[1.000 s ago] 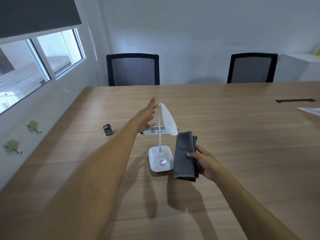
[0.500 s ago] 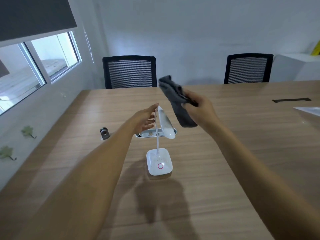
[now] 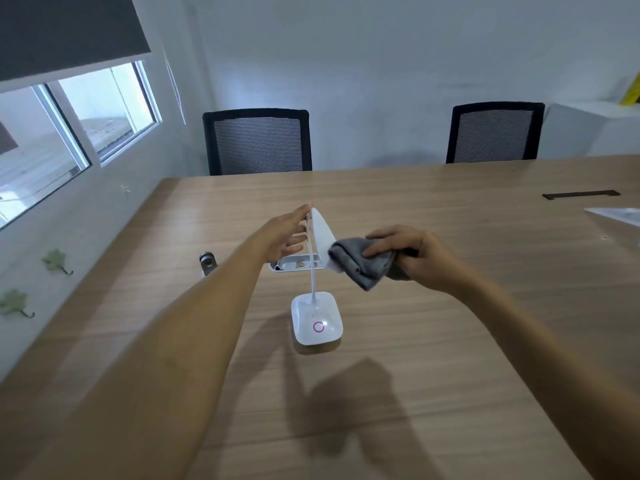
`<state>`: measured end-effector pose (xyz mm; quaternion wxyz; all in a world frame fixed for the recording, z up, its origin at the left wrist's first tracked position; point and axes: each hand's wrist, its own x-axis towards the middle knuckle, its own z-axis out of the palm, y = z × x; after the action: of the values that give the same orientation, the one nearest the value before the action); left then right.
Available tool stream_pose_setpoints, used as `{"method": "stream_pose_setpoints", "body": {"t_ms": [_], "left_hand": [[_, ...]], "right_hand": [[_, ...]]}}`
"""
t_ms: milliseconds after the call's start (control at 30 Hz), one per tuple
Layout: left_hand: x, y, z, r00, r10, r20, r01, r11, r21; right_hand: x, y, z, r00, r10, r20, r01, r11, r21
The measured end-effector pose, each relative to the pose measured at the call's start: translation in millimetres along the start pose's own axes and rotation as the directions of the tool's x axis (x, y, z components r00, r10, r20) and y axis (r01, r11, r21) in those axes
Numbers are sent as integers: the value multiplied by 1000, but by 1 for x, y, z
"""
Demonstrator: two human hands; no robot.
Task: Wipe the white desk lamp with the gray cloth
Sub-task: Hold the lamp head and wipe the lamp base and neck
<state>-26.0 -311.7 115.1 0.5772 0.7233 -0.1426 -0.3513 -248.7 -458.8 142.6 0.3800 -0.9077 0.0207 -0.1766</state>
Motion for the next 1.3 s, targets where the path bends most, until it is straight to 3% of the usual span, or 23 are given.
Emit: {"method": "stream_pose_setpoints", "body": {"t_ms": [133,233,333,467,700,900,1133,1300], "left_hand": [[-1,1,1,1000,-3,-9,3,1000,1],[-2,1,2,1000,-10,-11,10,1000,0],[-1,-1,2,1000,-17,-11,17,999,-35],[-3,1,4,1000,-9,26,11,999,-48],[-6,2,6,998,-31,-46,31,999,-15],[-10,3,5,999,-25,-40,24,1000,-15],[-9,4,6,999,-30,-43,28,999,-33],[-11,6,7,998,-42,-43,41,999,-11]], "right_hand": [[-10,18,-3,986,127,-104,-102,971,216],[6,10,0,954,176,-242,-75,924,374],[26,-14,14,955,103,-277,-5,943,332],[32,-22,33,987,34,-160,11,962,272],[-7,20,20,973,209,-101,-158,916,368],[19,8,20,926,256,-277,-112,888,446],[16,9,41,971,192,-141,-126,917,380],[-18,54,37,953,267,-142,-253,961,111]]}}
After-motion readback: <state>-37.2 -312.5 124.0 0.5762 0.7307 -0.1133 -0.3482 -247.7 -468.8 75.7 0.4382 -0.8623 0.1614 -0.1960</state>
